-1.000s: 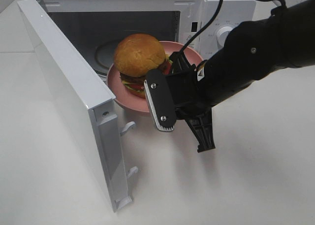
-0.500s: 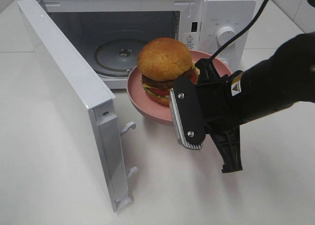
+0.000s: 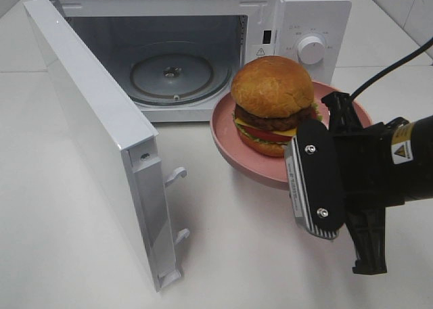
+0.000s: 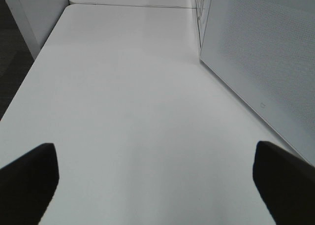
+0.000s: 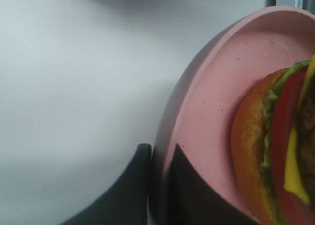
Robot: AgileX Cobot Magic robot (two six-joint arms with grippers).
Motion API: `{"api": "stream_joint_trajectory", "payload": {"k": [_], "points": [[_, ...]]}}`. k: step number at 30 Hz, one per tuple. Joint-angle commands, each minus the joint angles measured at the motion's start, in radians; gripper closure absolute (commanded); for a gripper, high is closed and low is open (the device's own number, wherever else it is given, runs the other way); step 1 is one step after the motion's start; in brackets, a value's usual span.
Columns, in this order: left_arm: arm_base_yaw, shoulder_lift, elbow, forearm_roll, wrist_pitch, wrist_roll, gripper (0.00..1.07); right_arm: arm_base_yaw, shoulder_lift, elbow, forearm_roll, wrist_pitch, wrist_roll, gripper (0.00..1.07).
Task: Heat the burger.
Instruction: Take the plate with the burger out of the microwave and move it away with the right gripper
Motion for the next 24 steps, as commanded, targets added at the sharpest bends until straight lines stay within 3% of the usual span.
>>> {"api": "stream_joint_trajectory", "payload": {"k": [1, 13, 24], "points": [[0.002, -0.013, 0.002, -0.004, -0.009, 0.0, 0.07, -0.003, -0.079, 0.022, -0.09, -0.023, 0.097, 1.07], [0.002, -0.013, 0.002, -0.004, -0.009, 0.0, 0.07, -0.003, -0.141, 0.038, -0.259, 0.118, 0.412, 1.07], [0.002, -0.013, 0.002, -0.004, -0.009, -0.001, 0.07, -0.003, -0.17, 0.038, -0.34, 0.166, 0.593, 1.07]]}}
